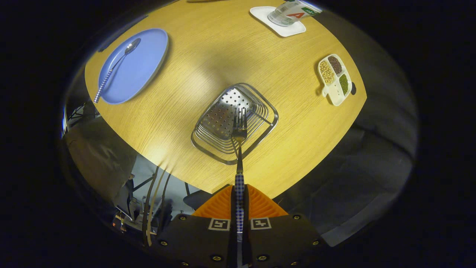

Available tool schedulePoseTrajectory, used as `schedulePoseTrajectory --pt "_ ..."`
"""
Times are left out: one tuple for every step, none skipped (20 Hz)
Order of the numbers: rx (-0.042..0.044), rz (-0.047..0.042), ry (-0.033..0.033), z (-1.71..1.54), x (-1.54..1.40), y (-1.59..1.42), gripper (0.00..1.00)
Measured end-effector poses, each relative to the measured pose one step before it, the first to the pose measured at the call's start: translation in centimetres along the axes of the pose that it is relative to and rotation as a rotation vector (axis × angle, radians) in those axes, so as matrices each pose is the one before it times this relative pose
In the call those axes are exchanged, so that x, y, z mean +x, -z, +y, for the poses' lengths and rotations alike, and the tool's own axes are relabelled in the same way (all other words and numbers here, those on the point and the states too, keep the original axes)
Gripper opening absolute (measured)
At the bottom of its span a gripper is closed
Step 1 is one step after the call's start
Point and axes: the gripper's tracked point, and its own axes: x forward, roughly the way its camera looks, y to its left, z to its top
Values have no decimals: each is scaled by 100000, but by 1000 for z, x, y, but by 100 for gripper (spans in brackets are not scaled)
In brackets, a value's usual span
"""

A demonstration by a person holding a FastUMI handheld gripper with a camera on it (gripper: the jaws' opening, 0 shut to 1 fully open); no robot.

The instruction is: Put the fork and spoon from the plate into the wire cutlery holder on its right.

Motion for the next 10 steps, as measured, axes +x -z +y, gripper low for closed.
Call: schedulePoseTrajectory --pt "308 1394 -422 -131 214 -215 6" --pt "105 472 -632 16 257 -379 6" --pt "553 6 -1056 93 156 -463 6" --pt "796 74 -613 -36 279 -326 6" --pt "626 -702 -732 24 -61 -549 8" --pt "567 69 397 -136 109 -191 8" --pt "561 834 -270 -7 -27 31 8" --pt "380 301 -553 -55 -24 -33 12" --pt "590 -902 -43 -122 -115 -202 12" --pt "870 -1249 -284 -68 22 -44 12"
